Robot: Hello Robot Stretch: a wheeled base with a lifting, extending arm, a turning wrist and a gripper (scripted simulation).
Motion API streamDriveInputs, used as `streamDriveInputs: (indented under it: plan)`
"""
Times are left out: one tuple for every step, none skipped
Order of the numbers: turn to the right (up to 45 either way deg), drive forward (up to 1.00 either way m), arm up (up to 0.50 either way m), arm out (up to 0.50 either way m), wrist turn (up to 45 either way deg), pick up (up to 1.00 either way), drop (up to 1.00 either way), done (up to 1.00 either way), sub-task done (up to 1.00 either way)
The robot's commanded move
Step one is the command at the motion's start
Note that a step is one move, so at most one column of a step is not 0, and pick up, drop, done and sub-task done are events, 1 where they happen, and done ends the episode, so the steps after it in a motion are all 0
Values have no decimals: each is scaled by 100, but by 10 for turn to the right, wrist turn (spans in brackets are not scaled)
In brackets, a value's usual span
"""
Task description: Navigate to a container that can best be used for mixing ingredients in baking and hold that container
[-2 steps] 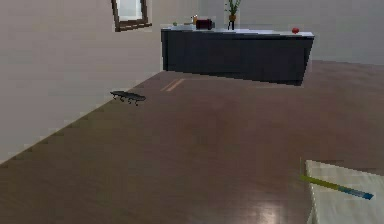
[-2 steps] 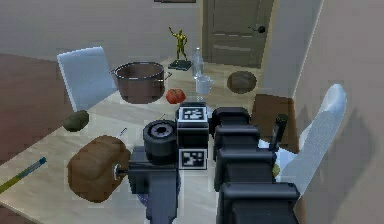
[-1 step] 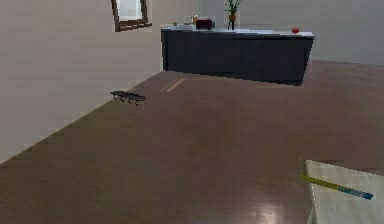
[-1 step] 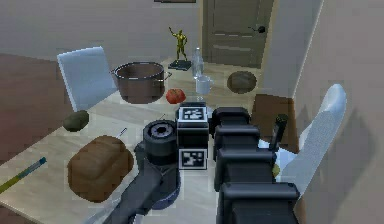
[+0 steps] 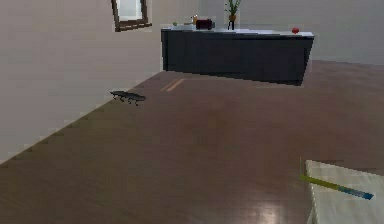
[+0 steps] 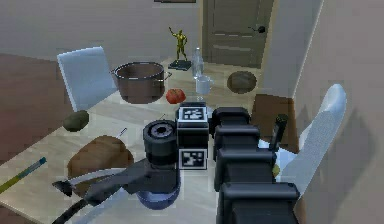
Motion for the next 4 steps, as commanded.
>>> streamDriveInputs:
  plan:
    - [0, 0, 0, 0, 450, 0, 0, 0, 0]
    - [0, 0, 0, 0, 210, 0, 0, 0, 0]
    - [0, 0, -28, 0, 0, 0, 0, 0, 0]
    - [0, 0, 0, 0, 0, 100, 0, 0, 0]
